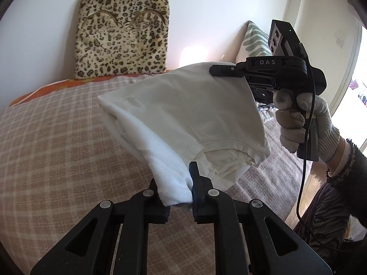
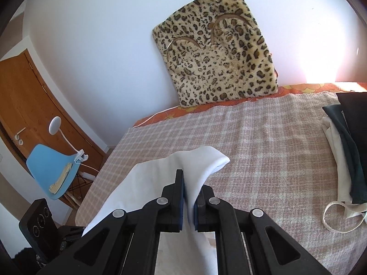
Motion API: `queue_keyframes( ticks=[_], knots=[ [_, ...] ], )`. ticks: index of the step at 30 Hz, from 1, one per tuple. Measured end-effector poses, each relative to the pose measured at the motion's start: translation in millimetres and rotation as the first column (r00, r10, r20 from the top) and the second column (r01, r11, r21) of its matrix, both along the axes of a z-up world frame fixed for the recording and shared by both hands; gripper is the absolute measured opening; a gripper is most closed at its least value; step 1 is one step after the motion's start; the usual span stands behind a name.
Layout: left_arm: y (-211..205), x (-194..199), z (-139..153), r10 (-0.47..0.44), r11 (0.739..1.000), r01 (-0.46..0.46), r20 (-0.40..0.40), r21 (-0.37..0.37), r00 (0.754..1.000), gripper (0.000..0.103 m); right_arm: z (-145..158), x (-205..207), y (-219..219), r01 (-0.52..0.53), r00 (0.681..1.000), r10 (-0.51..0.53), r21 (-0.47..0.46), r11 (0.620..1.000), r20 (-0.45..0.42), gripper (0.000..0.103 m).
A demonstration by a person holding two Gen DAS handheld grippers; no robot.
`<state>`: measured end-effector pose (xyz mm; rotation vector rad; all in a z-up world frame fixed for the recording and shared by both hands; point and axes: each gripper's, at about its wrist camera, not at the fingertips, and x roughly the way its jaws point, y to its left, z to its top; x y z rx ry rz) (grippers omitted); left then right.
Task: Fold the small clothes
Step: 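Lift the folded T-shirt with both tools and carry it toward the clothes stack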
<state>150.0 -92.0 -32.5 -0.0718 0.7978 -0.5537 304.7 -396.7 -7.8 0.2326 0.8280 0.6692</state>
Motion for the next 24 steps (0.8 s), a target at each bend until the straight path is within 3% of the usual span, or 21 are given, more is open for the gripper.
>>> queue_keyframes(
  ticks=[7, 24],
  knots=[
    [-54, 19, 16, -0.065, 0.997, 0.066, 0.035, -0.035, 0.997, 0.012, 21, 0, -60, 0.09, 0.995, -0.091, 0.015, 0.996, 0.028, 0.004],
    [-178, 77, 41, -0.158, 0.976, 0.168, 0.082, -0.138, 0.984, 0.012, 74, 34, -190, 0.23, 0.968, -0.22, -0.076, 0.97, 0.121, 0.004]
  ],
)
